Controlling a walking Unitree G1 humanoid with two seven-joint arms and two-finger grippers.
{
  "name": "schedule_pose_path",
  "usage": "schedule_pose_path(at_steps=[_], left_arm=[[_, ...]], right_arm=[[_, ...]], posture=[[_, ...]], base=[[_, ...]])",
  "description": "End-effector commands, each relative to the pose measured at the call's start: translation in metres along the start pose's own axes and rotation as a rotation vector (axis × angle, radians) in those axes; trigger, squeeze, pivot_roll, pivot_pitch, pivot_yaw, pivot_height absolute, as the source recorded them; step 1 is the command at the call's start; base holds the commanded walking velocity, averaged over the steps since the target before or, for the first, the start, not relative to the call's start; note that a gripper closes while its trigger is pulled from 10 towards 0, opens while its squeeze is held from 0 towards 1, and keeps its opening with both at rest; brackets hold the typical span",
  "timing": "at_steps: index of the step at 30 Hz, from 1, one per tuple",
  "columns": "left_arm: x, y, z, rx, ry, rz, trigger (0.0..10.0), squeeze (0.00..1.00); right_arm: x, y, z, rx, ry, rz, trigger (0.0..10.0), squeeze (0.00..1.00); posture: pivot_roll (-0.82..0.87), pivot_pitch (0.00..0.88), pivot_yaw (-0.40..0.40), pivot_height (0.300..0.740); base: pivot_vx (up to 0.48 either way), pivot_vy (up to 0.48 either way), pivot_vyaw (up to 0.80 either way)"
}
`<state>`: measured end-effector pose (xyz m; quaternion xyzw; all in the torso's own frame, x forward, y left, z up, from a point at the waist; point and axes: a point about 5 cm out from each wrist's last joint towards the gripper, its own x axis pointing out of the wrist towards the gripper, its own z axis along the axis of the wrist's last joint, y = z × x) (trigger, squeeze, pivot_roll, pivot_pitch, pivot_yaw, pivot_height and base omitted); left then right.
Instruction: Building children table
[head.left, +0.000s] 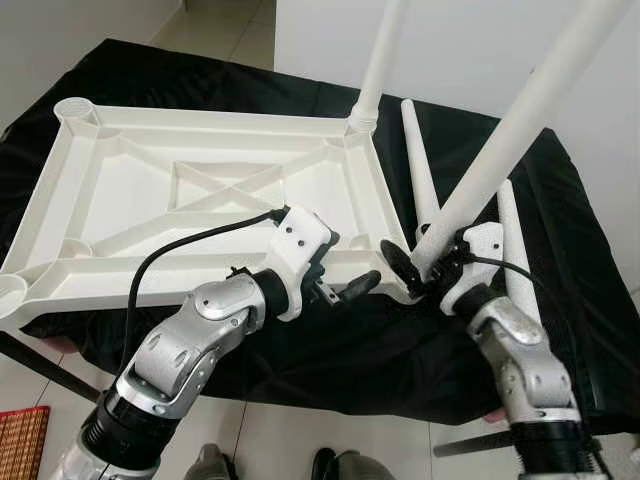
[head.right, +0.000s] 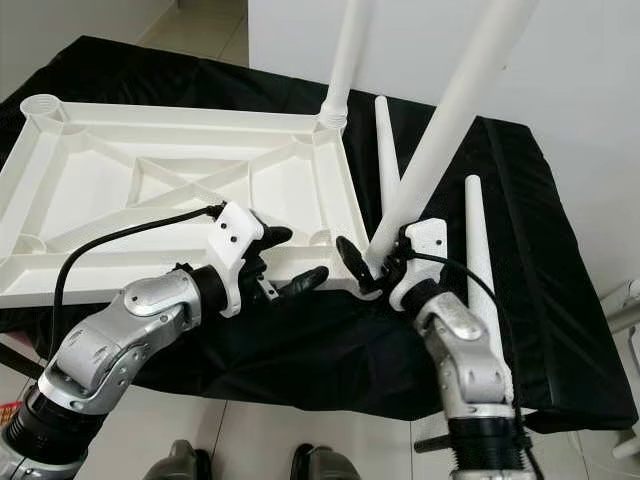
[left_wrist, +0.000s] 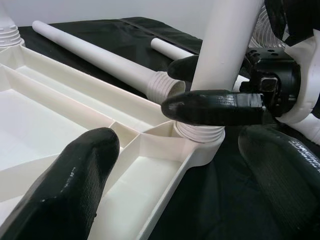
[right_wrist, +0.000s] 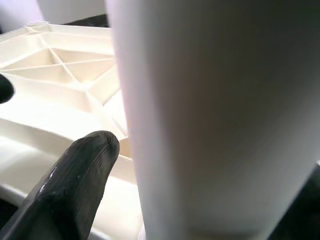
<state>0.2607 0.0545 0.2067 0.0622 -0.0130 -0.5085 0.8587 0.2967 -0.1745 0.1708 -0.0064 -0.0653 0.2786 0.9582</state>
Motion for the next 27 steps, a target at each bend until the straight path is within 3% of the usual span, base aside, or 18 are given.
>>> schedule_pose_path(at_steps=[1,8,9,10,11,13,24,25,27], left_arm=[[0.0006,-0.0034,0.0000,-0.004,0.003,-0.060,10.0,0.00],[-0.0001,-0.0029,0.0002,-0.004,0.006,-0.059,10.0,0.00],[-0.0003,-0.0028,0.0003,-0.003,0.007,-0.059,10.0,0.00],[-0.0003,-0.0028,0.0003,-0.003,0.007,-0.059,10.0,0.00],[-0.0006,-0.0029,0.0004,-0.004,0.007,-0.059,10.0,0.00],[-0.0008,-0.0030,0.0005,-0.004,0.007,-0.060,10.0,0.00],[0.0002,-0.0046,0.0000,-0.008,0.007,-0.068,10.0,0.00],[0.0005,-0.0051,-0.0004,-0.010,0.007,-0.070,10.0,0.00],[0.0008,-0.0058,-0.0006,-0.012,0.007,-0.072,10.0,0.00]], right_arm=[[-0.0017,-0.0038,-0.0014,0.003,0.000,0.021,10.0,0.00],[-0.0014,-0.0105,-0.0041,-0.004,0.012,0.052,10.0,0.00],[-0.0015,-0.0105,-0.0048,-0.007,0.013,0.061,4.3,0.00],[-0.0015,-0.0105,-0.0048,-0.007,0.013,0.061,4.3,0.00],[-0.0018,-0.0104,-0.0056,-0.006,0.015,0.071,0.2,0.00],[-0.0023,-0.0103,-0.0064,-0.001,0.015,0.077,0.0,0.00],[-0.0067,-0.0113,-0.0078,0.008,0.007,0.081,0.0,0.00],[-0.0065,-0.0103,-0.0077,0.009,0.006,0.059,10.0,0.00],[-0.0060,-0.0083,-0.0074,0.021,0.005,0.038,10.0,0.00]], posture=[[0.05,0.145,-0.081,0.740],[0.06,0.147,-0.077,0.740],[0.06,0.147,-0.077,0.740],[0.06,0.147,-0.077,0.740],[0.06,0.149,-0.075,0.740],[0.06,0.149,-0.073,0.740],[0.05,0.153,-0.072,0.740],[0.04,0.154,-0.074,0.740],[0.04,0.154,-0.076,0.740]], base=[[0.000,0.000,0.00],[0.000,0.000,0.00],[0.000,0.000,0.00],[0.000,0.000,0.00],[0.000,0.000,0.00],[0.000,0.000,0.00],[0.000,0.000,0.00],[0.000,0.000,0.00],[0.000,0.000,0.00]])
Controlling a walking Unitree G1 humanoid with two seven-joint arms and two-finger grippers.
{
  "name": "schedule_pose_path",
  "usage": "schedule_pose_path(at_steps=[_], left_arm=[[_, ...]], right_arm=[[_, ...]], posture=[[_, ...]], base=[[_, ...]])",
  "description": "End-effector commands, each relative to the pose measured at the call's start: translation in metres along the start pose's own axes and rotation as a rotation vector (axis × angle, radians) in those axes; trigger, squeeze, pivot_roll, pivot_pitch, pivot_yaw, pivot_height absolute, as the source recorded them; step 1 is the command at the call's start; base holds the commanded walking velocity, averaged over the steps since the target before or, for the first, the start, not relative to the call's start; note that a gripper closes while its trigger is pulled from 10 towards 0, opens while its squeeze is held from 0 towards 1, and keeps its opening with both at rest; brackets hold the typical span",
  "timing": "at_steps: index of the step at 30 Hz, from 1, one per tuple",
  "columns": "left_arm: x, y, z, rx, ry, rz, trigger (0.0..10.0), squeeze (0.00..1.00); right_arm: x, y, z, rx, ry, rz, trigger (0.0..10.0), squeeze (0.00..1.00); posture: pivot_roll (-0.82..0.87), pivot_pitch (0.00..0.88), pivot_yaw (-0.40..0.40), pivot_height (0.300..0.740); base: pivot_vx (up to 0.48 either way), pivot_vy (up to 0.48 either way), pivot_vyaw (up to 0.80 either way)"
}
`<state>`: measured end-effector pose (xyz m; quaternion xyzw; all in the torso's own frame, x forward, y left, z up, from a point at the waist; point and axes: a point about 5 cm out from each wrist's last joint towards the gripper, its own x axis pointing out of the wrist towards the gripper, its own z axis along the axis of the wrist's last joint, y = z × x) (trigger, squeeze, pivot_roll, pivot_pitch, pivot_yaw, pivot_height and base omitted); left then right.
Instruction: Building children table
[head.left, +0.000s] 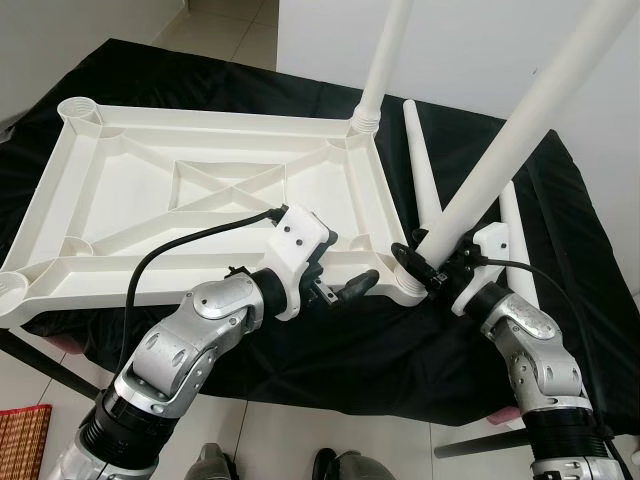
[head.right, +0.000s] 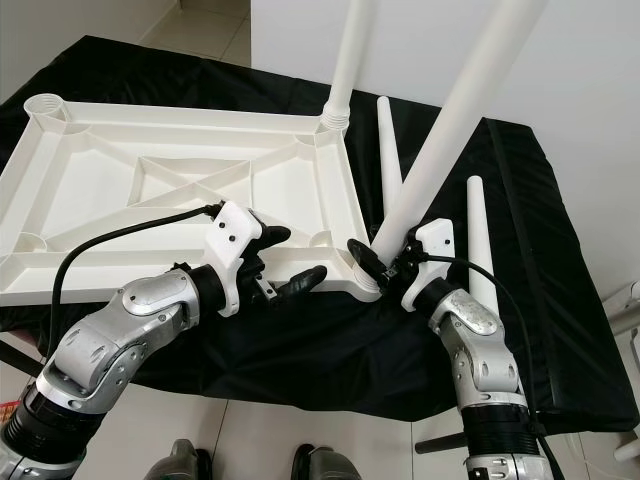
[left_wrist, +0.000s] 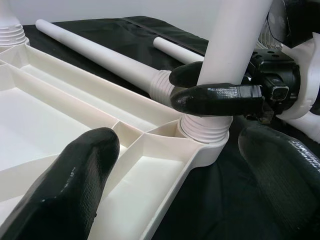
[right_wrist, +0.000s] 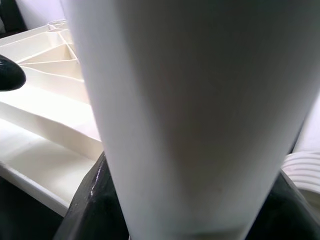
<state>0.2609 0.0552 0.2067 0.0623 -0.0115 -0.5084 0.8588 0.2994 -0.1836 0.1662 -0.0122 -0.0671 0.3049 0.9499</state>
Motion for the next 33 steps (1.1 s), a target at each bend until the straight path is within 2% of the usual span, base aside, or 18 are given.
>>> schedule_pose_path(at_steps=[1,4,9,11,17,19,20,21,24,27,33], left_arm=[[0.002,-0.007,-0.001,-0.012,0.004,-0.073,10.0,0.00],[0.002,-0.007,-0.001,-0.014,0.004,-0.073,10.0,0.00],[0.002,-0.008,-0.001,-0.016,0.003,-0.076,10.0,0.00],[0.002,-0.009,-0.002,-0.017,0.003,-0.079,10.0,0.00],[0.003,-0.009,-0.002,-0.017,0.004,-0.082,10.0,0.00],[0.003,-0.009,-0.002,-0.015,0.004,-0.084,10.0,0.00],[0.003,-0.009,-0.002,-0.015,0.004,-0.084,10.0,0.00],[0.003,-0.010,-0.002,-0.016,0.003,-0.085,10.0,0.00],[0.003,-0.010,-0.002,-0.019,0.001,-0.085,10.0,0.00],[0.003,-0.009,-0.001,-0.018,-0.002,-0.080,10.0,0.00],[0.002,-0.009,-0.002,-0.018,-0.001,-0.078,10.0,0.00]], right_arm=[[-0.002,0.003,-0.003,0.028,0.003,-0.055,10.0,0.00],[-0.001,0.004,-0.003,0.028,0.005,-0.083,10.0,0.00],[0.002,0.006,-0.007,0.020,0.027,-0.202,10.0,0.00],[0.005,0.014,-0.007,0.036,0.018,-0.260,10.0,0.00],[0.008,0.020,-0.007,0.039,0.012,-0.317,10.0,0.00],[0.009,0.027,-0.010,0.026,0.023,-0.473,10.0,0.00],[0.009,0.027,-0.010,0.026,0.023,-0.473,10.0,0.00],[0.010,0.031,-0.010,0.034,0.017,-0.546,10.0,0.00],[0.010,0.034,-0.010,0.022,0.015,-0.603,10.0,0.00],[0.011,0.043,-0.008,0.022,-0.011,-0.733,10.0,0.00],[0.011,0.041,-0.008,0.024,-0.008,-0.774,10.0,0.00]], posture=[[0.04,0.154,-0.080,0.740],[0.04,0.155,-0.080,0.740],[0.04,0.149,-0.083,0.740],[0.04,0.144,-0.084,0.740],[0.04,0.144,-0.084,0.740],[0.04,0.139,-0.084,0.740],[0.04,0.139,-0.084,0.740],[0.04,0.139,-0.084,0.740],[0.04,0.139,-0.084,0.740],[0.06,0.120,-0.100,0.740],[0.06,0.115,-0.097,0.740]], base=[[0.000,0.000,0.00],[0.000,0.000,0.00],[0.000,0.000,0.00],[0.000,0.000,0.00],[0.000,0.000,0.00],[0.000,0.000,0.00],[0.000,0.000,0.00],[0.000,0.000,0.00],[0.000,0.000,0.00],[0.000,0.000,0.00],[0.000,0.000,0.00]])
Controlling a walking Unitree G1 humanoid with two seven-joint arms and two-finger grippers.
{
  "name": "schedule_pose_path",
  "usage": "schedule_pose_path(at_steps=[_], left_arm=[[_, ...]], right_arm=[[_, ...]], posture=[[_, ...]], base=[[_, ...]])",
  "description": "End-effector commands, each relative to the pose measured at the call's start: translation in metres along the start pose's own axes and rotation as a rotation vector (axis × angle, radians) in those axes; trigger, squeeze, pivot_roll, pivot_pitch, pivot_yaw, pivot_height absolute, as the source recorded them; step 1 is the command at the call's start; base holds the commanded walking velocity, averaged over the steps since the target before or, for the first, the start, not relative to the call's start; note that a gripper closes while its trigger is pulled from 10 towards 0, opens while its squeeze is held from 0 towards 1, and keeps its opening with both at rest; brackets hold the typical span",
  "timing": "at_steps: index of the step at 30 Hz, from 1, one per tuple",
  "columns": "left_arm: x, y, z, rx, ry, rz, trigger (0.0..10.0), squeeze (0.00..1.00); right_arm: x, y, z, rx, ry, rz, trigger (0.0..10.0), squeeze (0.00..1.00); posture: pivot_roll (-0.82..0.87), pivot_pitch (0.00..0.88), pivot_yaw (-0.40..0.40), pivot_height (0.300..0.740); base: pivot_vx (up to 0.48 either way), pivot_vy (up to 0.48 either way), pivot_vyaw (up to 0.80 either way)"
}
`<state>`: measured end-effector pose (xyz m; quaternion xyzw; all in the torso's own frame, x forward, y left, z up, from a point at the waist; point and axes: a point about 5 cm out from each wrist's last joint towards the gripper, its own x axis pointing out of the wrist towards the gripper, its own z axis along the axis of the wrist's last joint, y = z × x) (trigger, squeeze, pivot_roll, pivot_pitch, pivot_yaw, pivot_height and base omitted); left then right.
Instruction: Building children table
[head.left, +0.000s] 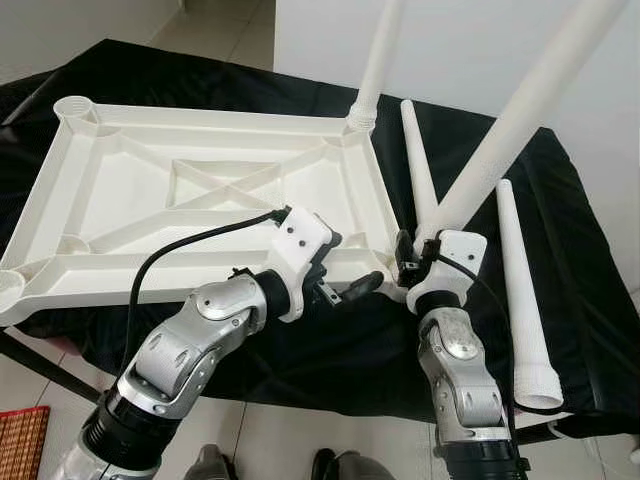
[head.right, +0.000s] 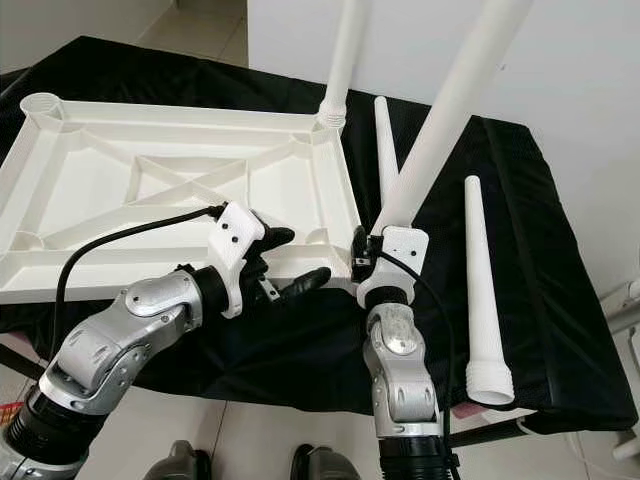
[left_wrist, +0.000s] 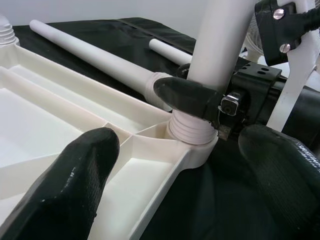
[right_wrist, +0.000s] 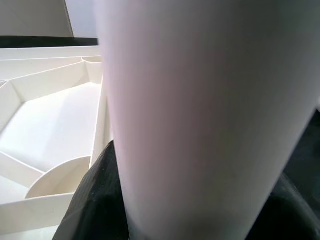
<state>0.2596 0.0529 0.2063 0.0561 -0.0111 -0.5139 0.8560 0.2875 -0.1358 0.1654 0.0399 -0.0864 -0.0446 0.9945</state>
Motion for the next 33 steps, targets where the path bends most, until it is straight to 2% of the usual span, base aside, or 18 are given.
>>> schedule_pose_path(at_steps=[1,2,3,9,14,15,16,17,18,22,23,26,32,33], left_arm=[[0.001,-0.007,-0.002,-0.005,0.008,-0.067,10.0,0.00],[0.001,-0.007,-0.002,-0.004,0.008,-0.067,10.0,0.00],[0.001,-0.006,-0.002,-0.003,0.008,-0.067,10.0,0.00],[0.001,-0.007,-0.002,-0.004,0.006,-0.071,10.0,0.00],[0.001,-0.008,-0.002,-0.005,0.006,-0.073,10.0,0.00],[0.001,-0.008,-0.002,-0.005,0.006,-0.073,10.0,0.00],[0.002,-0.008,-0.002,-0.005,0.006,-0.073,10.0,0.00],[0.002,-0.007,-0.002,-0.006,0.006,-0.073,10.0,0.00],[0.002,-0.007,-0.002,-0.006,0.006,-0.073,10.0,0.00],[0.002,-0.007,-0.002,-0.006,0.005,-0.073,10.0,0.00],[0.002,-0.007,-0.002,-0.006,0.005,-0.073,10.0,0.00],[0.002,-0.006,-0.001,-0.006,0.005,-0.070,10.0,0.00],[0.001,-0.006,-0.001,-0.006,0.005,-0.069,10.0,0.00],[0.001,-0.006,-0.001,-0.007,0.003,-0.067,10.0,0.00]], right_arm=[[-0.003,-0.009,-0.008,-0.032,0.043,-0.062,10.0,0.00],[-0.003,-0.010,-0.009,-0.030,0.046,-0.061,10.0,0.00],[-0.004,-0.009,-0.008,-0.021,0.042,-0.059,10.0,1.00],[-0.005,-0.006,-0.005,0.002,0.016,-0.019,10.0,1.00],[-0.002,-0.009,0.003,0.042,-0.005,0.160,10.0,1.00],[-0.002,-0.009,0.003,0.042,-0.005,0.160,10.0,1.00],[-0.002,-0.010,0.003,0.046,0.004,0.217,10.0,0.25],[-0.002,-0.012,0.004,0.027,0.005,0.297,10.0,0.00],[-0.002,-0.012,0.004,0.027,0.005,0.297,10.0,0.00],[0.003,-0.022,0.003,-0.029,0.024,0.474,10.0,0.00],[0.003,-0.022,0.003,-0.029,0.024,0.474,10.0,0.00],[0.009,-0.031,0.002,-0.063,0.038,0.576,10.0,0.00],[0.011,-0.033,-0.001,-0.081,0.049,0.618,10.0,0.00],[0.013,-0.035,-0.003,-0.084,0.061,0.656,6.7,0.00]], posture=[[0.06,0.114,-0.097,0.740],[0.06,0.114,-0.097,0.740],[0.06,0.113,-0.096,0.740],[0.05,0.114,-0.094,0.740],[0.05,0.118,-0.094,0.740],[0.05,0.118,-0.094,0.740],[0.05,0.119,-0.093,0.740],[0.05,0.120,-0.093,0.740],[0.05,0.120,-0.093,0.740],[0.04,0.121,-0.091,0.740],[0.04,0.121,-0.091,0.740],[0.05,0.124,-0.088,0.740],[0.05,0.128,-0.084,0.740],[0.05,0.132,-0.080,0.740]], base=[[0.000,0.000,0.00],[0.000,0.000,0.00],[0.000,0.000,0.00],[0.000,0.000,0.00],[0.000,0.000,0.00],[0.000,0.000,0.00],[0.000,0.000,0.00],[0.000,0.000,0.00],[0.000,0.000,0.00],[0.000,0.000,0.00],[0.000,0.000,0.00],[0.000,0.000,0.00],[0.000,0.000,0.00],[0.000,0.000,0.00]])
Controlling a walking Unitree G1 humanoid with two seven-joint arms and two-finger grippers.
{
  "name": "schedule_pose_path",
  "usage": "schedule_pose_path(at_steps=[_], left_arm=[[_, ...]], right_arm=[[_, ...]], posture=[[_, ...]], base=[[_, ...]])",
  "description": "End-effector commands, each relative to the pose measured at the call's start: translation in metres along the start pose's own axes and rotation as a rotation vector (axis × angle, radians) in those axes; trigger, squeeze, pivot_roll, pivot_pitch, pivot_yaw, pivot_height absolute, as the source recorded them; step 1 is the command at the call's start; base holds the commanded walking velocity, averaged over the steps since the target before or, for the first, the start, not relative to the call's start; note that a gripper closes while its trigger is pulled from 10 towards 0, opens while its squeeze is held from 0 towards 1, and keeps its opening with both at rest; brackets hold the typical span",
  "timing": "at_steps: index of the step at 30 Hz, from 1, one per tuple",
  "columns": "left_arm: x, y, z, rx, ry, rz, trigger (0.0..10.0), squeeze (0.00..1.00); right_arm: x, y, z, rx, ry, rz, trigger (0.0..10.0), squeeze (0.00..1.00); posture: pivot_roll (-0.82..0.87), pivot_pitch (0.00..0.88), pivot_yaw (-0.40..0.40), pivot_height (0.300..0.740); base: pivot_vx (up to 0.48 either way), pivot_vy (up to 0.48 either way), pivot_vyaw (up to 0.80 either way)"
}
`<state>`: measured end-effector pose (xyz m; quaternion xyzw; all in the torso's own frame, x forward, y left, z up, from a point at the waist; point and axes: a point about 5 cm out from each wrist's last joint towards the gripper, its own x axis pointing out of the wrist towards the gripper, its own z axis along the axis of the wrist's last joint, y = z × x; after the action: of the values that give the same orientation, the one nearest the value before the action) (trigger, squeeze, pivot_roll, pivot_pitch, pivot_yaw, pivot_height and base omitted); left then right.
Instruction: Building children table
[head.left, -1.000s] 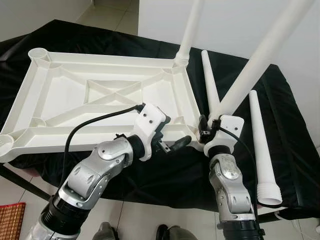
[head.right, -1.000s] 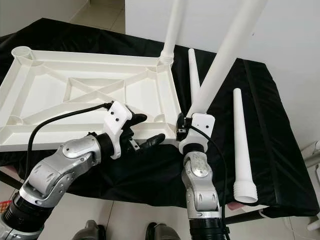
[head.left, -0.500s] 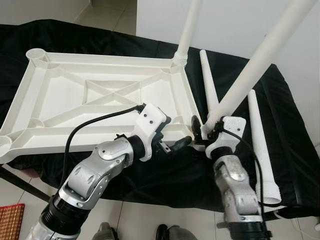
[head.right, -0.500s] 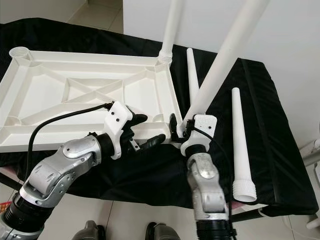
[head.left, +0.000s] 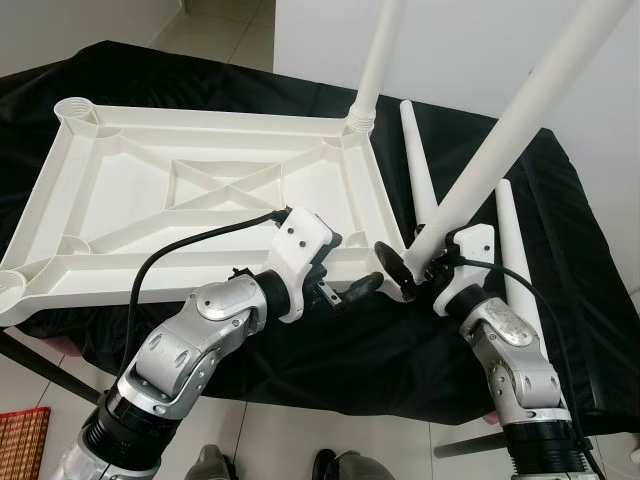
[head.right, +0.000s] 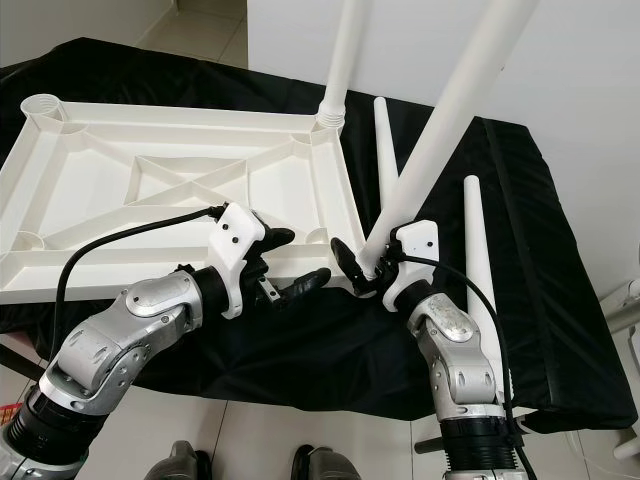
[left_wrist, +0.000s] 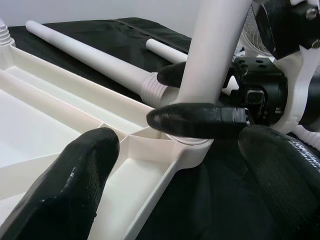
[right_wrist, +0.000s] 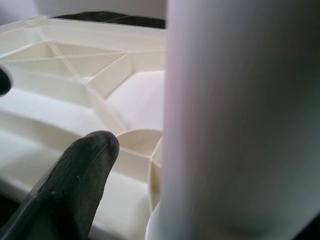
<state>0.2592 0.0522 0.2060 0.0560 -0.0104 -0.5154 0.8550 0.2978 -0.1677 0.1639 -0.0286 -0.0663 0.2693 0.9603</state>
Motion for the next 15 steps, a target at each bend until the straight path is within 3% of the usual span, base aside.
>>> schedule_pose_path(at_steps=[1,2,4,15], left_arm=[[0.0009,-0.0049,0.0000,-0.006,0.002,-0.061,10.0,0.00],[0.0009,-0.0049,0.0000,-0.006,0.002,-0.061,10.0,0.00],[0.0013,-0.0045,0.0007,-0.007,0.000,-0.059,10.0,0.00],[0.0013,-0.0037,0.0009,-0.009,0.000,-0.059,10.0,0.00]], right_arm=[[-0.0025,-0.0047,-0.0039,0.000,0.012,0.039,6.7,0.00],[-0.0025,-0.0047,-0.0039,0.000,0.012,0.039,6.7,0.00],[-0.0037,-0.0092,-0.0086,-0.007,0.036,0.067,0.0,0.00],[-0.0099,-0.0145,-0.0111,0.010,0.039,0.068,0.0,0.00]], posture=[[0.05,0.132,-0.080,0.740],[0.05,0.132,-0.080,0.740],[0.05,0.140,-0.075,0.740],[0.04,0.148,-0.071,0.740]], base=[[0.000,0.000,0.00],[0.000,0.000,0.00],[0.000,0.000,0.00],[0.000,0.000,0.00]])
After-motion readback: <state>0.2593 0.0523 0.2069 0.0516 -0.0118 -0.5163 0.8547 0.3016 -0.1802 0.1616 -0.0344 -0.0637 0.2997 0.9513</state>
